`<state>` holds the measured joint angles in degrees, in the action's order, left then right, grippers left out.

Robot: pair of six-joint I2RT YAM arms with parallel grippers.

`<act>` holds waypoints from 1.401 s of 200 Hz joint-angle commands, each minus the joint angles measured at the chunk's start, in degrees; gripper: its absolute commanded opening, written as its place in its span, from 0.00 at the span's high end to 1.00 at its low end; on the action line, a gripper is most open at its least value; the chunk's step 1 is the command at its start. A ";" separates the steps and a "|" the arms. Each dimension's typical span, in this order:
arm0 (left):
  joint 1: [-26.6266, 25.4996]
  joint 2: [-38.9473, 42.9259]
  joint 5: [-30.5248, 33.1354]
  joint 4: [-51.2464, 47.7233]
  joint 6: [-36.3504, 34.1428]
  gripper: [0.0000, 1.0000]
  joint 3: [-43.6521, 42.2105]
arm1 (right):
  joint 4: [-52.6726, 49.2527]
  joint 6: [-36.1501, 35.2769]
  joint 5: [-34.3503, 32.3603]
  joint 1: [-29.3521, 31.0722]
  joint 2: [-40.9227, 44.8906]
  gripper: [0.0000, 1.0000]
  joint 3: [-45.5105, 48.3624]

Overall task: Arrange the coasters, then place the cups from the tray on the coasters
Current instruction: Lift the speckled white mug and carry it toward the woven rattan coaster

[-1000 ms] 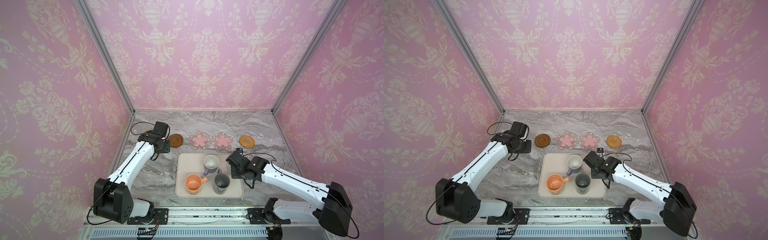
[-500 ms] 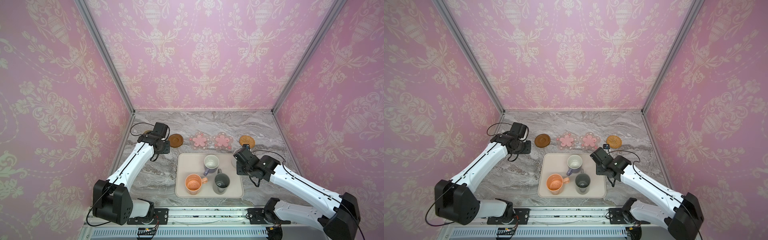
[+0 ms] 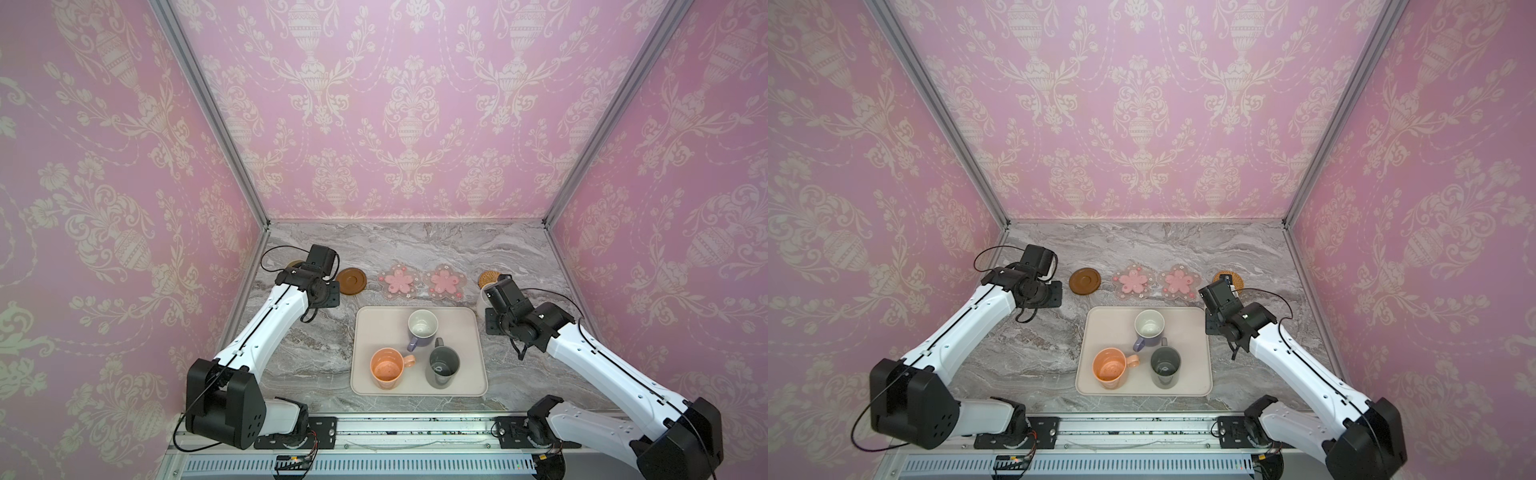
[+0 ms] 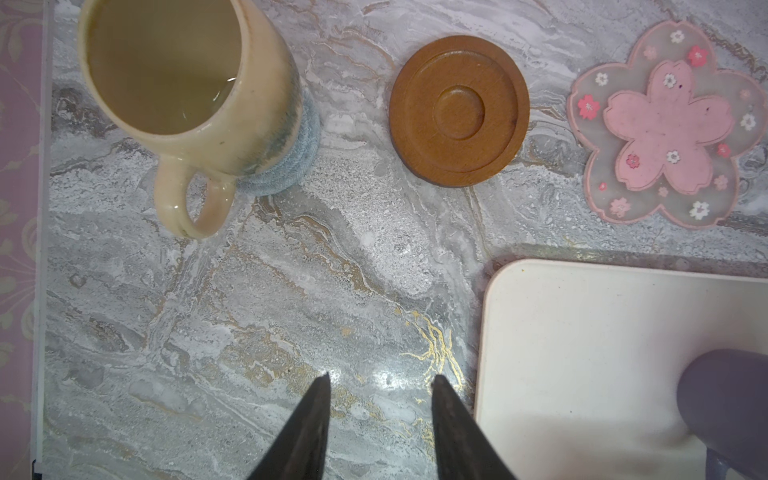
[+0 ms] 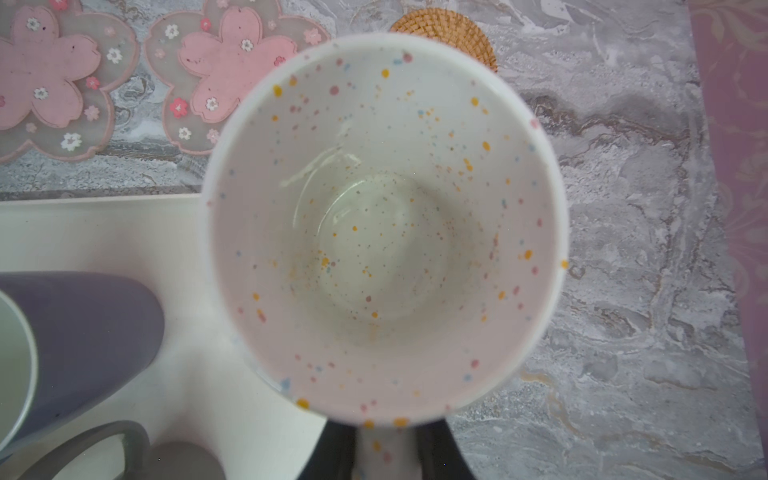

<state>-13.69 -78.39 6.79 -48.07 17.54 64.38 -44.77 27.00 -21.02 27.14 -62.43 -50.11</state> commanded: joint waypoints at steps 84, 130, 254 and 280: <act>-0.28 -3.94 1.06 0.72 1.94 0.58 2.50 | 21.92 -13.62 5.65 -15.94 -5.43 1.00 -1.22; -0.30 -5.87 1.80 0.92 2.04 0.58 3.56 | 27.67 -16.97 9.68 -20.22 -9.11 1.00 -1.31; -0.28 -10.09 0.32 3.07 3.71 0.59 7.25 | 40.46 -20.66 13.02 -24.06 -20.61 1.00 -1.58; -0.32 -10.43 0.08 3.17 4.04 0.59 7.25 | 42.38 -20.86 12.28 -24.05 -20.62 1.00 -0.96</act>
<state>-13.69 -87.99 6.92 -44.71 19.77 69.97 -10.87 7.03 -8.23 3.22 -84.31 -50.04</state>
